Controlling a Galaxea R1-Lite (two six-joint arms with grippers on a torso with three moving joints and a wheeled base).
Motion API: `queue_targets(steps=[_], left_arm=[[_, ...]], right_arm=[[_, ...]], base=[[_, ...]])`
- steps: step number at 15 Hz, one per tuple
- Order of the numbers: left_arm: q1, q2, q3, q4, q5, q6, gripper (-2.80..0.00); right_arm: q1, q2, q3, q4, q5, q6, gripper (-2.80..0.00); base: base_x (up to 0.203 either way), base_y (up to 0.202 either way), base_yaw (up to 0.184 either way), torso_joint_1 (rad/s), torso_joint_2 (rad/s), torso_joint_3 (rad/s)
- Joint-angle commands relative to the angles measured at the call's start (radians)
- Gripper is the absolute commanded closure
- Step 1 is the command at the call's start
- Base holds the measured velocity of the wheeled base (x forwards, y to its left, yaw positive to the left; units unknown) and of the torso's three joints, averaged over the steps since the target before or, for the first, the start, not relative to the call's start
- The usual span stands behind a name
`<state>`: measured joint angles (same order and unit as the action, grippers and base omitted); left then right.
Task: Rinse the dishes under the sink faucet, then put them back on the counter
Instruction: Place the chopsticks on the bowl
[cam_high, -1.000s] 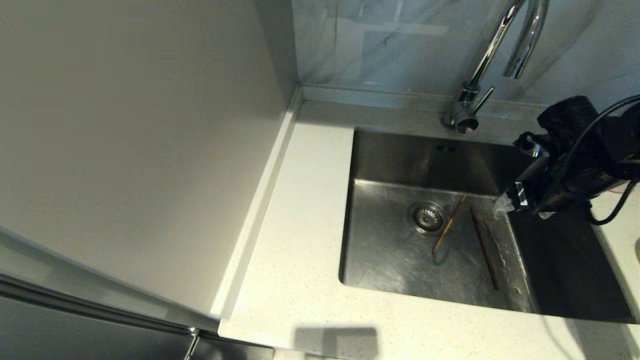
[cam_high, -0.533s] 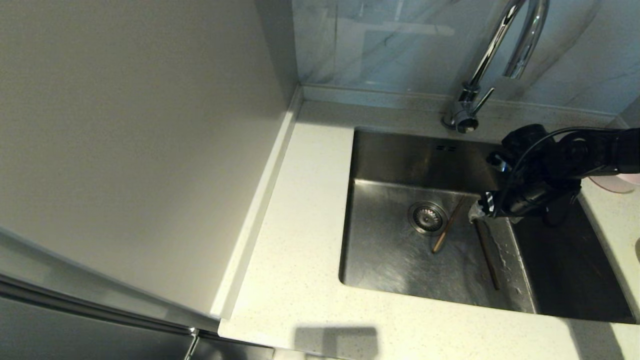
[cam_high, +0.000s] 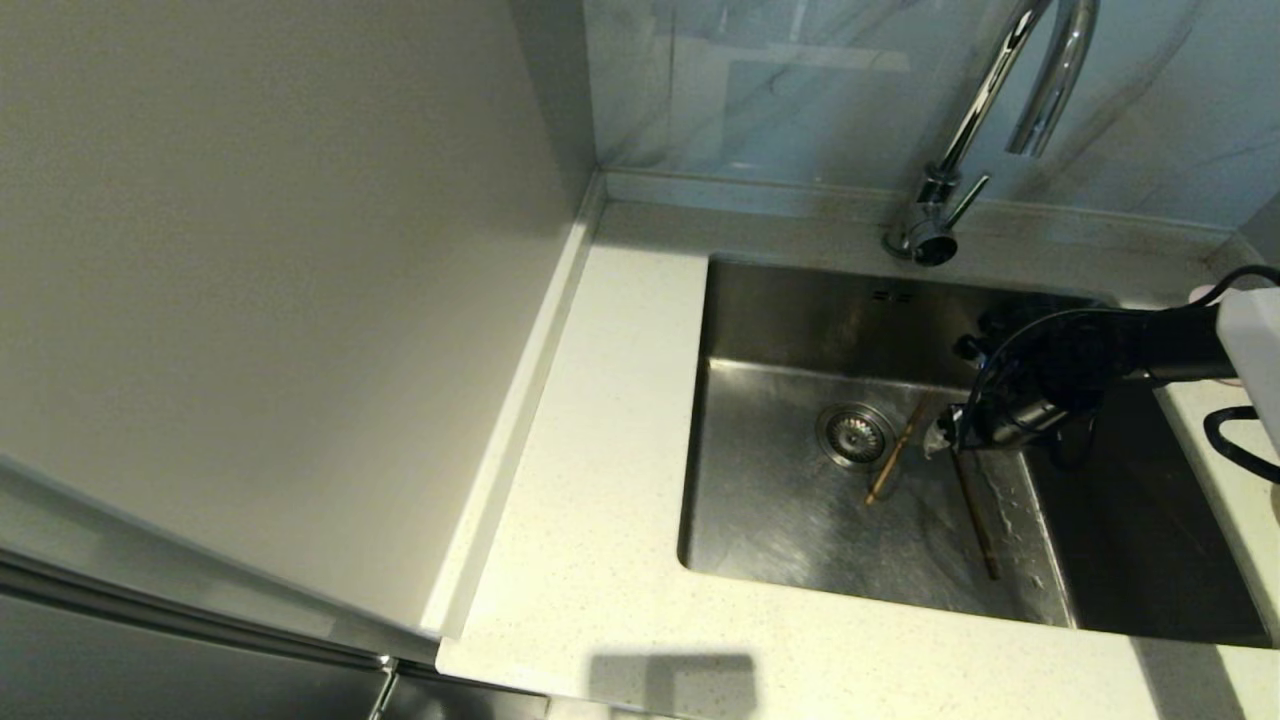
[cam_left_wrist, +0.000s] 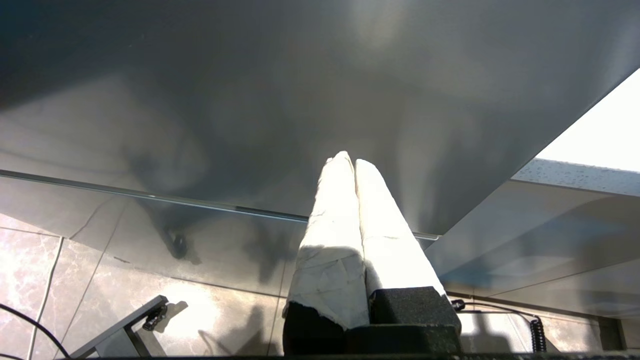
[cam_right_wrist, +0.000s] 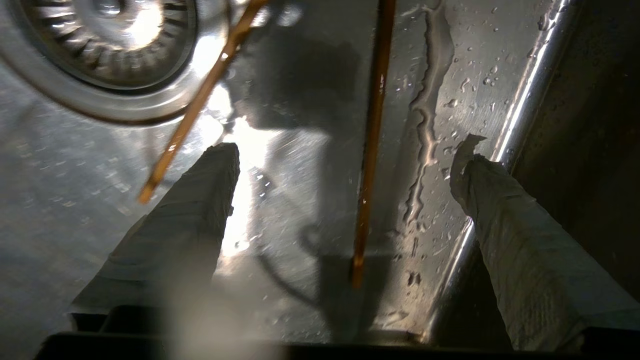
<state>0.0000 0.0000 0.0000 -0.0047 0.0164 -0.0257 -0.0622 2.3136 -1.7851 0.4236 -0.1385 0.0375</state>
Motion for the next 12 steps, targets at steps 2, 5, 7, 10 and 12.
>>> queue_targets(steps=[2,5,7,10,12], left_arm=[[0.000,-0.003,0.000,0.000,0.000,0.000,0.00],[0.000,-0.003,0.000,0.000,0.000,0.000,0.00],[0.000,-0.003,0.000,0.000,0.000,0.000,0.00],[0.000,-0.003,0.000,0.000,0.000,0.000,0.00],[0.000,-0.003,0.000,0.000,0.001,0.000,0.00]], right_arm=[[-0.020,0.075,-0.047,0.003,-0.001,-0.005,-2.80],[-0.038,0.121,-0.107,0.004,-0.001,-0.008,-2.80],[-0.042,0.139,-0.127,0.004,-0.001,-0.016,-2.80],[-0.042,0.153,-0.129,0.004,-0.001,-0.018,-2.80],[-0.042,0.165,-0.141,0.004,-0.001,-0.018,-2.80]], base=[[0.000,0.000,0.000,0.000,0.00,0.000],[0.000,0.000,0.000,0.000,0.00,0.000],[0.000,0.000,0.000,0.000,0.00,0.000],[0.000,0.000,0.000,0.000,0.00,0.000],[0.000,0.000,0.000,0.000,0.00,0.000]])
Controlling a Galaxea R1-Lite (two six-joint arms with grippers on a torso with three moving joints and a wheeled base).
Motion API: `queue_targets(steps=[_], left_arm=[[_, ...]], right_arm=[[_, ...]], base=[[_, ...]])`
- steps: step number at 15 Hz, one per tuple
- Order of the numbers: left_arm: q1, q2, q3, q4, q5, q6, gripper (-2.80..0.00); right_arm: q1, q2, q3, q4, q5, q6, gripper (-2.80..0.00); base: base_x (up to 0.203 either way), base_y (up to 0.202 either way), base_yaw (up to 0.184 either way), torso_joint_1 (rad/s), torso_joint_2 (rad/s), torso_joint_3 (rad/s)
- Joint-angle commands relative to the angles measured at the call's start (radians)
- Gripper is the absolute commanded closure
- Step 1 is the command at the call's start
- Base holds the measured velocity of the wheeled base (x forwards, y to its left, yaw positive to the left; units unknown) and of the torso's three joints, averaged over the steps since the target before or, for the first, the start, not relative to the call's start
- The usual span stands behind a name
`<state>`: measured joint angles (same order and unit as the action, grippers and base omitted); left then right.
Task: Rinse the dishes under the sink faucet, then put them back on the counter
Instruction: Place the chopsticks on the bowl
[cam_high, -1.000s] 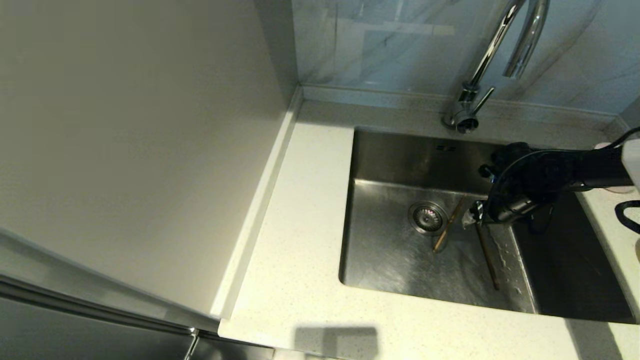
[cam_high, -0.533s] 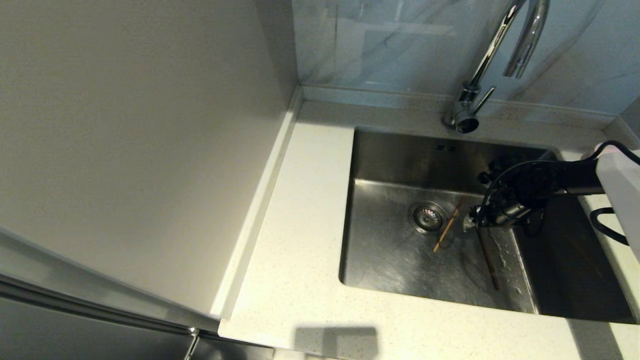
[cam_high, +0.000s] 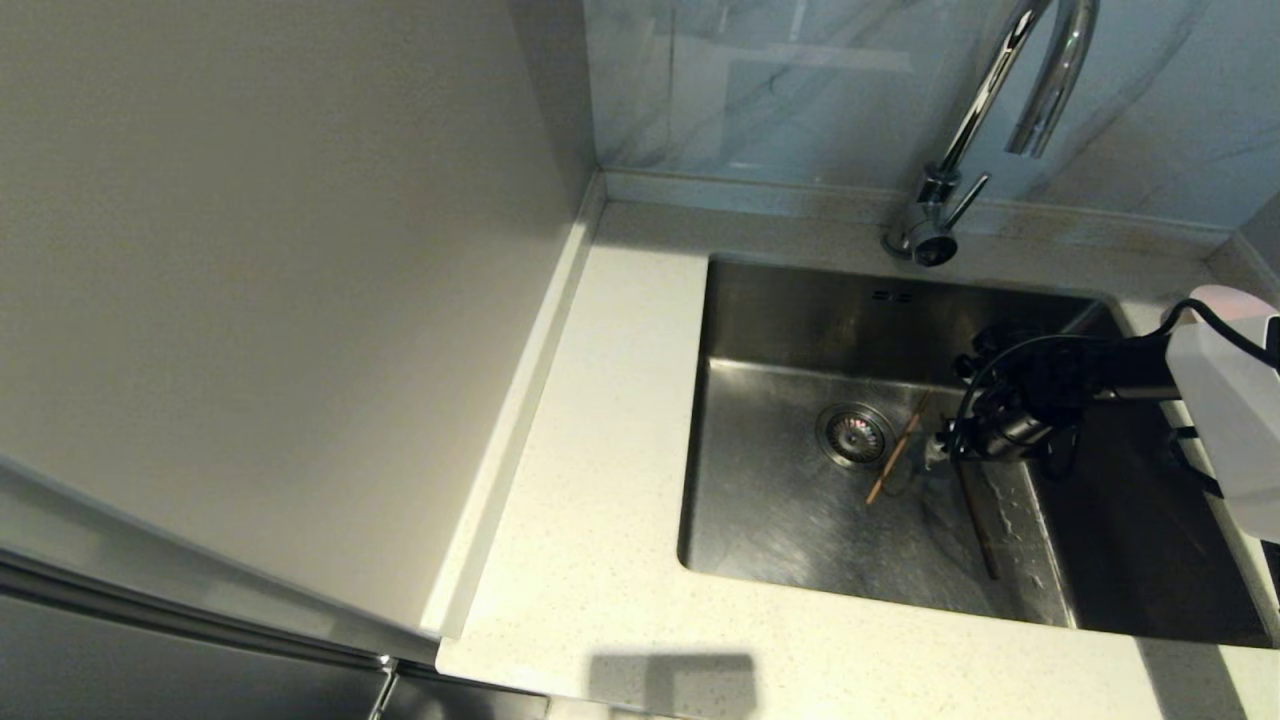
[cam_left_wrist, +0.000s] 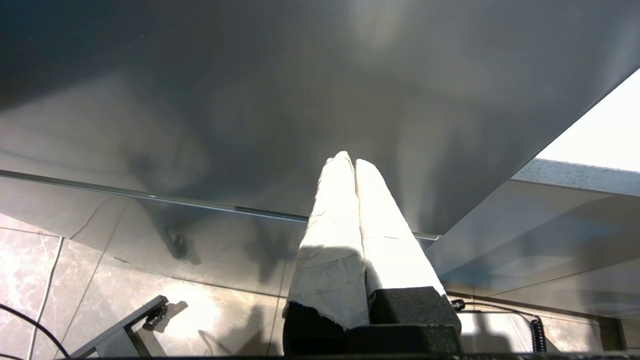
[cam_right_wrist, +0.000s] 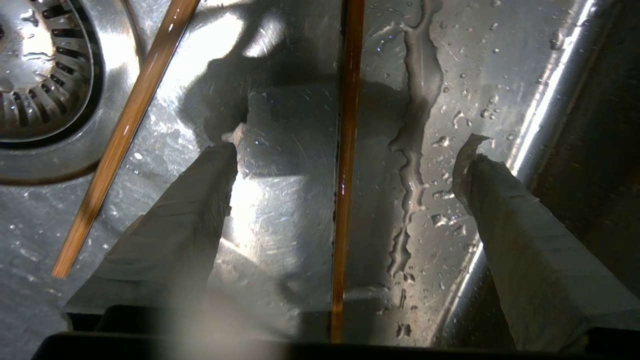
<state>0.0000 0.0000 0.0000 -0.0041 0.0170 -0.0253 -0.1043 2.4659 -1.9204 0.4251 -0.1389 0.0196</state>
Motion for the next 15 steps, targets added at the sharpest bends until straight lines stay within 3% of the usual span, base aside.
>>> queue_targets(steps=[1,7,8,15], left_arm=[[0.000,-0.003,0.000,-0.001,0.000,-0.001,0.00],[0.000,-0.003,0.000,-0.001,0.000,-0.001,0.00],[0.000,-0.003,0.000,-0.001,0.000,-0.001,0.00],[0.000,-0.003,0.000,-0.001,0.000,-0.001,0.00]], right_arm=[[0.000,0.019,-0.009,0.003,-0.001,0.000,-2.80],[-0.002,0.021,-0.009,0.003,0.001,-0.013,-2.80],[-0.002,0.019,-0.009,0.004,0.001,-0.013,0.00],[0.000,0.050,-0.008,0.004,0.007,-0.012,0.00]], base=[[0.000,0.000,0.000,0.000,0.00,0.000],[0.000,0.000,0.000,0.000,0.00,0.000],[0.000,0.000,0.000,0.000,0.00,0.000],[0.000,0.000,0.000,0.000,0.00,0.000]])
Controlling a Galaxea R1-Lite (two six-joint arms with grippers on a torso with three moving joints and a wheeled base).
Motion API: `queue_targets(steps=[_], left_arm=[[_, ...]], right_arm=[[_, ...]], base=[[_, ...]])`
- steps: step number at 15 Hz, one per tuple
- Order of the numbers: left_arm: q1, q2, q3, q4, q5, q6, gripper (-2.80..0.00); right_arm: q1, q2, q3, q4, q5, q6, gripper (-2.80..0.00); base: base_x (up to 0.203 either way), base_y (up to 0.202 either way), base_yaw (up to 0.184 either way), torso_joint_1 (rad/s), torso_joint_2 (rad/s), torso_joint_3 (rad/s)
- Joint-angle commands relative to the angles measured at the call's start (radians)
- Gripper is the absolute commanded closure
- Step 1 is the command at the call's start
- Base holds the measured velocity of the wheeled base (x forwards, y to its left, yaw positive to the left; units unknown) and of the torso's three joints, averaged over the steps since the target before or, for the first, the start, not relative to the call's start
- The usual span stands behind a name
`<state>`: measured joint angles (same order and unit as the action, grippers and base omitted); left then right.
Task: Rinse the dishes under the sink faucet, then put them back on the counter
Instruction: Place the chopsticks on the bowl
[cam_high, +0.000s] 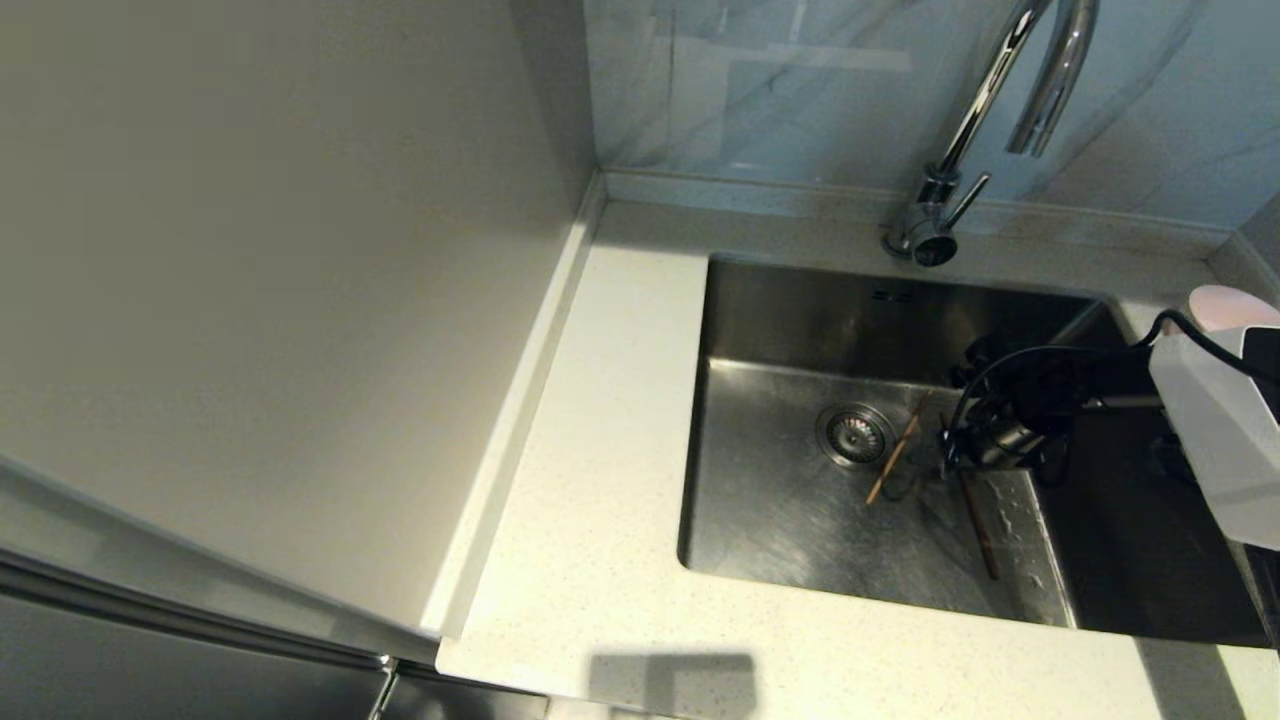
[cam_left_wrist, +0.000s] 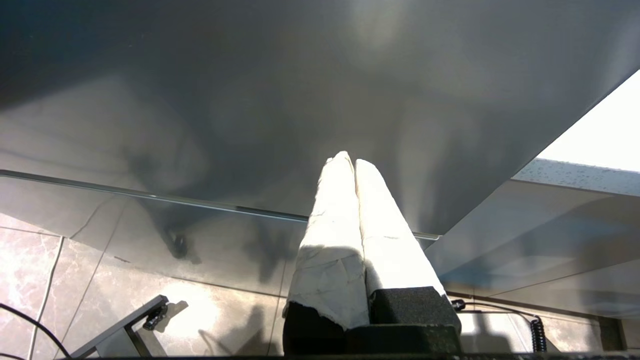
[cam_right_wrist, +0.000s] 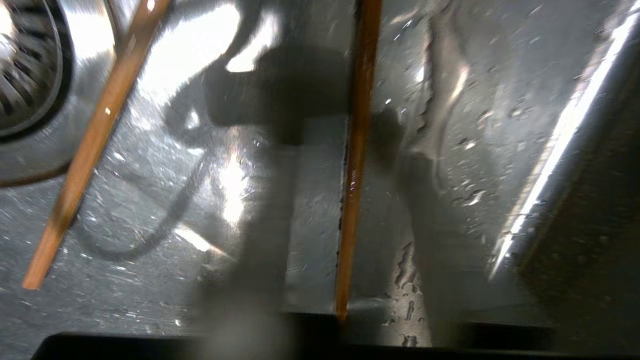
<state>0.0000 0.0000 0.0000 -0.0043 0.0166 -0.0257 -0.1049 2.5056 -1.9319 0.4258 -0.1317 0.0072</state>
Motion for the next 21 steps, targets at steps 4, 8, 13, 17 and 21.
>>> queue_targets(steps=[4,8,13,17,21], left_arm=[[0.000,-0.003,0.000,0.000,0.000,0.000,0.00],[0.000,-0.003,0.000,0.000,0.000,0.000,0.00],[0.000,-0.003,0.000,0.000,0.000,0.000,0.00],[0.000,-0.003,0.000,0.000,0.000,0.000,0.00],[0.000,-0.003,0.000,0.000,0.000,0.000,0.00]], right_arm=[[-0.001,0.015,0.013,0.005,0.003,0.002,0.00],[-0.001,-0.003,0.004,0.004,0.000,0.000,0.00],[-0.009,-0.062,0.017,0.005,-0.005,-0.001,0.00],[-0.010,-0.093,0.048,0.005,-0.006,-0.020,0.00],[-0.010,-0.091,0.057,0.001,-0.043,-0.044,-2.80]], base=[[0.000,0.000,0.000,0.000,0.00,0.000],[0.000,0.000,0.000,0.000,0.00,0.000],[0.000,0.000,0.000,0.000,0.00,0.000],[0.000,0.000,0.000,0.000,0.00,0.000],[0.000,0.000,0.000,0.000,0.00,0.000]])
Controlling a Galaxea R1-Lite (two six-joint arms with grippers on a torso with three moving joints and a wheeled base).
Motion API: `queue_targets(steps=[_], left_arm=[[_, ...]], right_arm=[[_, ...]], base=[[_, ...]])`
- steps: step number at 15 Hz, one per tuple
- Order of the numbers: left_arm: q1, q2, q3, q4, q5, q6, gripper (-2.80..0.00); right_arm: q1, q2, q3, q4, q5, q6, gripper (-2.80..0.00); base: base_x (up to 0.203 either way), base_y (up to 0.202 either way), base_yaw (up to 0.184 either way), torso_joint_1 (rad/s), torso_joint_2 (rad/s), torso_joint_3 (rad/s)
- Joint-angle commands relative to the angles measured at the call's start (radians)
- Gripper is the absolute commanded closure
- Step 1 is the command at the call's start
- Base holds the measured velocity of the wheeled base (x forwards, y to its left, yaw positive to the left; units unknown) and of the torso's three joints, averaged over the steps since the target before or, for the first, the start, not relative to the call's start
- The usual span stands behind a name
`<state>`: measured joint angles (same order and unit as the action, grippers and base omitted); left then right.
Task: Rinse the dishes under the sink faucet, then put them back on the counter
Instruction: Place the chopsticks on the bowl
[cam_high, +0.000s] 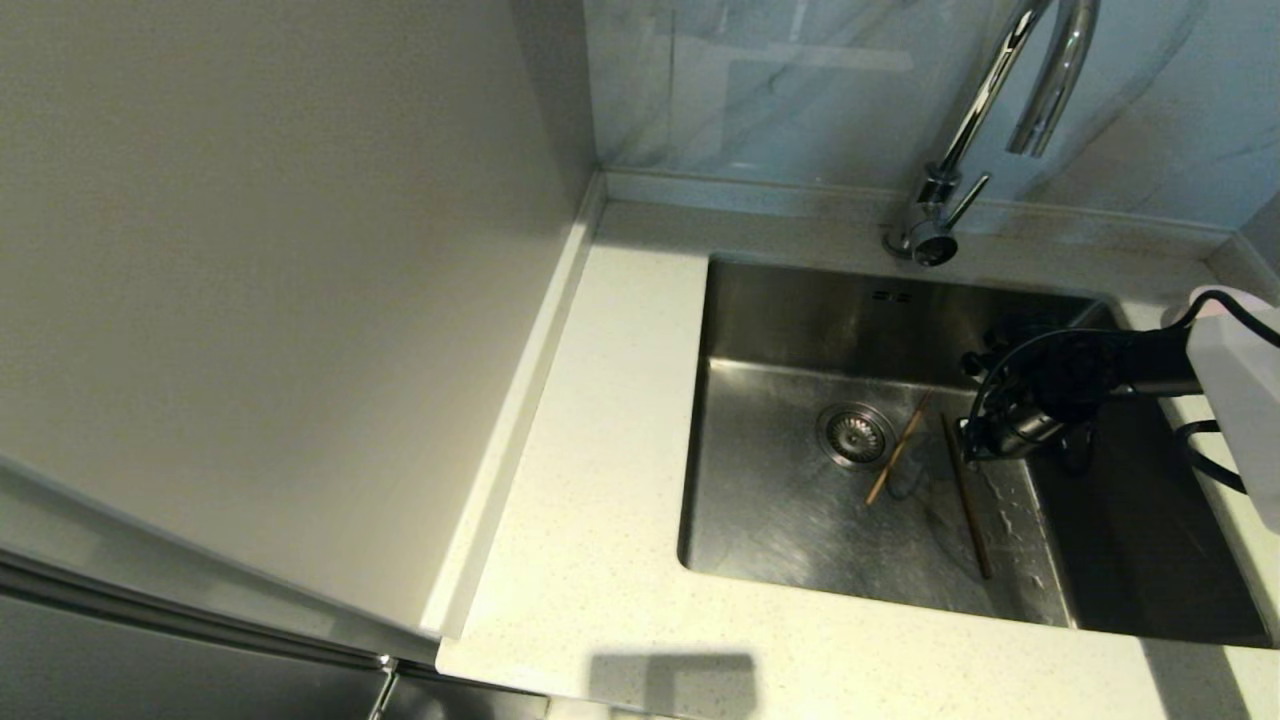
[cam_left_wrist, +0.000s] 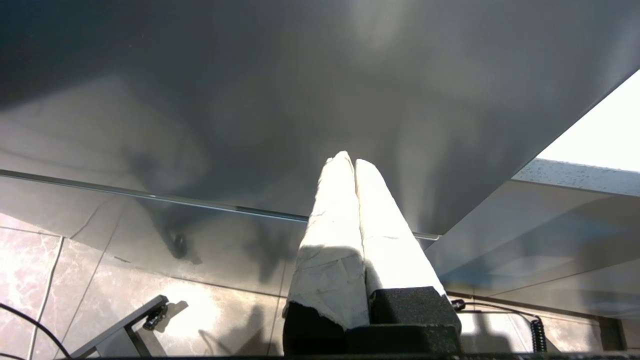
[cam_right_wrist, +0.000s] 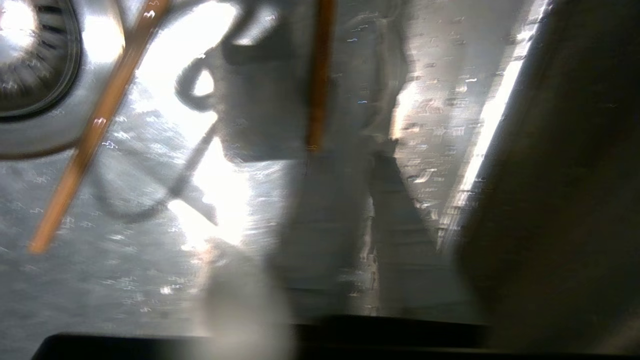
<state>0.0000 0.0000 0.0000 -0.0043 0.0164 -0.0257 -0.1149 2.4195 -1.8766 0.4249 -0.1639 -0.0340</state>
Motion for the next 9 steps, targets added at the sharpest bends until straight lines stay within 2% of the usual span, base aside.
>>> queue_targets(steps=[1,9], left_arm=[[0.000,-0.003,0.000,0.000,0.000,0.000,0.00],[0.000,-0.003,0.000,0.000,0.000,0.000,0.00]], right_arm=[[0.000,-0.007,-0.001,0.002,-0.014,-0.004,-2.80],[0.000,0.010,0.007,0.004,-0.009,0.000,-2.80]], base=[[0.000,0.000,0.000,0.000,0.00,0.000],[0.000,0.000,0.000,0.000,0.00,0.000]])
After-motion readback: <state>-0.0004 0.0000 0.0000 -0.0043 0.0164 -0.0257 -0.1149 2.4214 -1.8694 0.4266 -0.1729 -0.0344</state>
